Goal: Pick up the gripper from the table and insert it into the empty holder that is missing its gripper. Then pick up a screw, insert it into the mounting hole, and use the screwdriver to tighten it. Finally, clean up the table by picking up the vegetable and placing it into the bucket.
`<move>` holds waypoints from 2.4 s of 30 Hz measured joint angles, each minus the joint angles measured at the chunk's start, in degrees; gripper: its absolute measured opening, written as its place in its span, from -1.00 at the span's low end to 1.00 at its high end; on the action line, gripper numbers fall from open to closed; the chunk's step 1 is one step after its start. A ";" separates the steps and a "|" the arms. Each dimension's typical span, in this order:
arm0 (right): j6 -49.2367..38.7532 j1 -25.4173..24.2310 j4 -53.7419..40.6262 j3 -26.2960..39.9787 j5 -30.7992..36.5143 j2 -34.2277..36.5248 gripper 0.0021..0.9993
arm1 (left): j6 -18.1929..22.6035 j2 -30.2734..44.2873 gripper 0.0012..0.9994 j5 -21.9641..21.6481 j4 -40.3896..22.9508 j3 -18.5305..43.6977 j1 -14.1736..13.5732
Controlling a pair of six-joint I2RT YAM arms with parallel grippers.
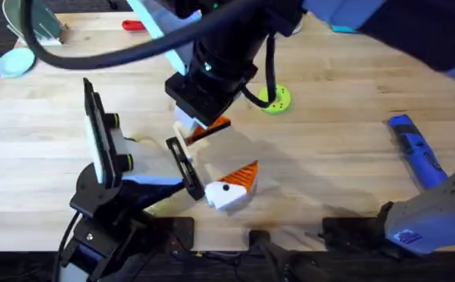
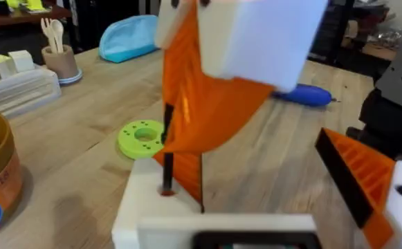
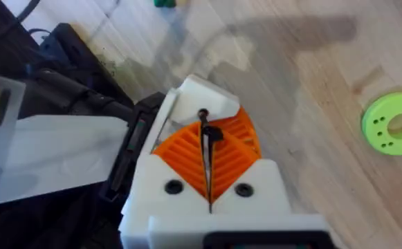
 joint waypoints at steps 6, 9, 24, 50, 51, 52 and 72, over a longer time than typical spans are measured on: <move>0.00 0.00 0.43 0.00 0.02 0.00 -0.99 | 0.00 0.01 0.99 0.00 0.00 0.00 0.00; 0.00 0.00 0.21 0.00 0.02 0.00 -0.99 | 0.00 0.01 0.99 0.00 0.00 0.00 0.00; -0.42 0.00 0.08 0.00 0.02 0.07 -0.99 | 0.00 0.01 0.99 0.00 0.00 0.00 0.00; -1.05 -0.49 -0.45 0.02 0.90 2.05 0.90 | -0.04 0.01 0.99 -0.02 -0.24 0.00 0.00; -1.05 -0.63 -0.46 0.02 0.87 2.02 0.91 | -0.03 0.01 0.99 -0.02 -0.16 0.00 0.00; -1.07 -0.71 -0.46 0.02 0.85 1.93 0.91 | -0.03 0.01 0.99 -0.02 -0.14 0.00 0.00; -5.89 -21.23 -5.29 -3.85 0.88 -19.04 0.92 | 0.00 0.01 0.99 0.02 -0.02 0.00 0.00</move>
